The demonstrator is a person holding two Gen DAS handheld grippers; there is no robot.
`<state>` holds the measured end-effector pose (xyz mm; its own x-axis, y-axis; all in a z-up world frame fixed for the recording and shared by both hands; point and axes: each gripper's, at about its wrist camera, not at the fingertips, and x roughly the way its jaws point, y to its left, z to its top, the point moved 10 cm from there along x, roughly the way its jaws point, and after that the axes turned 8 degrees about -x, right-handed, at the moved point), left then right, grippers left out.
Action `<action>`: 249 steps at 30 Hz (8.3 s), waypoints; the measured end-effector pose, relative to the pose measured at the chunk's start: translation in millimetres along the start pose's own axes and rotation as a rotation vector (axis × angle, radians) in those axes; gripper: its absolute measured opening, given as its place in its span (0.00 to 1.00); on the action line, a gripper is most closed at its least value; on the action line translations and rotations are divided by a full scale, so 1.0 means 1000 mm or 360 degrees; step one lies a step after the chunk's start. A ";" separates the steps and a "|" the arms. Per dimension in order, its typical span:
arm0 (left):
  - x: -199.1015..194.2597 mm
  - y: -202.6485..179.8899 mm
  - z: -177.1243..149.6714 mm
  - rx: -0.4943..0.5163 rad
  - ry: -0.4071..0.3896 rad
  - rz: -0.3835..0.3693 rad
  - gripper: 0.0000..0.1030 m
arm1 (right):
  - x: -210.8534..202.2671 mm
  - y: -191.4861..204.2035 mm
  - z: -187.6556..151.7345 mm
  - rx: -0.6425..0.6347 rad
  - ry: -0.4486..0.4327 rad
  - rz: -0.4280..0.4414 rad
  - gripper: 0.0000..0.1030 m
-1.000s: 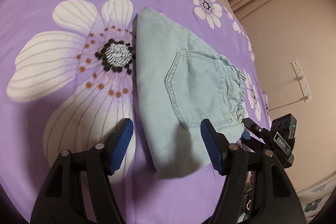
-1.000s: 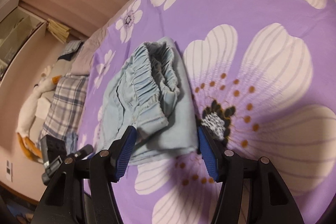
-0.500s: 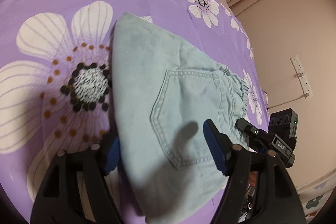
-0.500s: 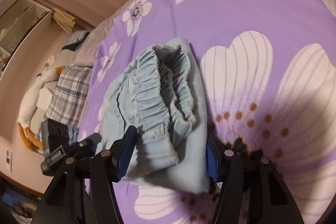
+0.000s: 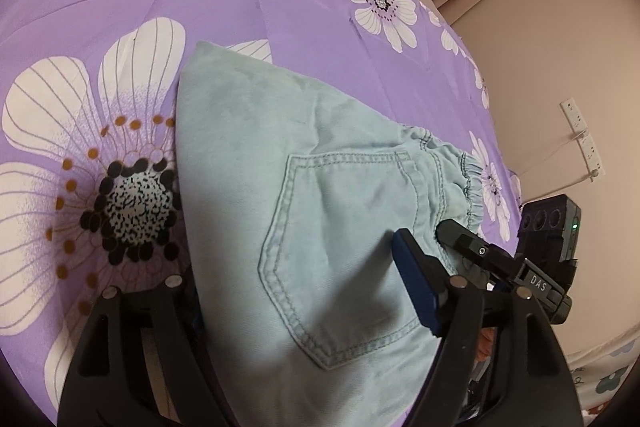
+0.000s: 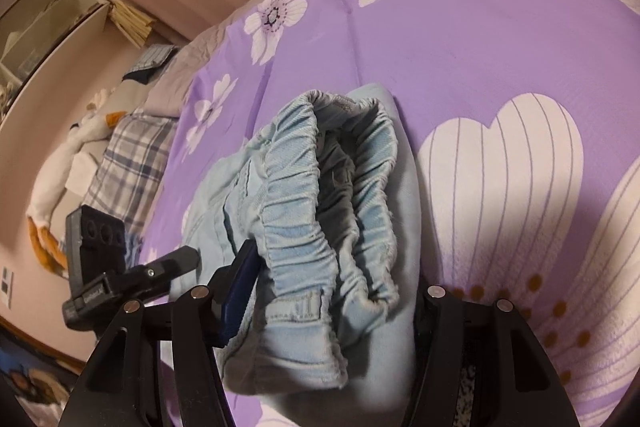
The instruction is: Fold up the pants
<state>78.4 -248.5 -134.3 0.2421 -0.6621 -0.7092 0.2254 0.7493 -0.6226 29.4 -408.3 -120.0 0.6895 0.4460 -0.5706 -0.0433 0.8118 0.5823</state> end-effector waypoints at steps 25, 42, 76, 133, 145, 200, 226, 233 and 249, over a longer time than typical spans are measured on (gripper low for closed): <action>-0.043 -0.022 -0.031 0.0202 -0.0137 0.0239 0.40 | -0.033 0.060 -0.007 -0.0318 -0.0142 -0.0244 0.42; -0.110 -0.030 -0.058 0.0184 -0.0300 0.0272 0.40 | -0.056 0.121 -0.017 -0.0611 -0.0218 -0.0256 0.42; -0.176 -0.045 -0.052 0.0245 -0.0516 0.0315 0.40 | -0.078 0.182 -0.008 -0.0891 -0.0348 -0.0212 0.42; -0.186 -0.049 -0.004 0.0394 -0.0623 0.0404 0.40 | -0.068 0.211 0.023 -0.0975 -0.0441 -0.0167 0.42; -0.190 -0.046 -0.004 0.0388 -0.0627 0.0405 0.40 | -0.065 0.215 0.017 -0.0985 -0.0445 -0.0174 0.42; -0.172 -0.044 0.037 0.0455 -0.0635 0.0425 0.40 | -0.049 0.210 0.051 -0.0956 -0.0499 -0.0184 0.42; -0.112 -0.019 0.076 0.0425 -0.0493 0.0459 0.40 | 0.001 0.182 0.062 -0.0829 -0.0425 -0.0226 0.42; -0.095 -0.011 0.082 0.0413 -0.0458 0.0473 0.40 | 0.014 0.173 0.063 -0.0797 -0.0386 -0.0243 0.42; -0.061 -0.001 0.094 0.0409 -0.0398 0.0502 0.40 | 0.037 0.154 0.066 -0.0727 -0.0344 -0.0272 0.42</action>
<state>152.4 -210.0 -59.5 0.5486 -0.4083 -0.7296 0.3228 0.9084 -0.2656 96.1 -292.0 -13.0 0.8454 0.2444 -0.4750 -0.1944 0.9690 0.1526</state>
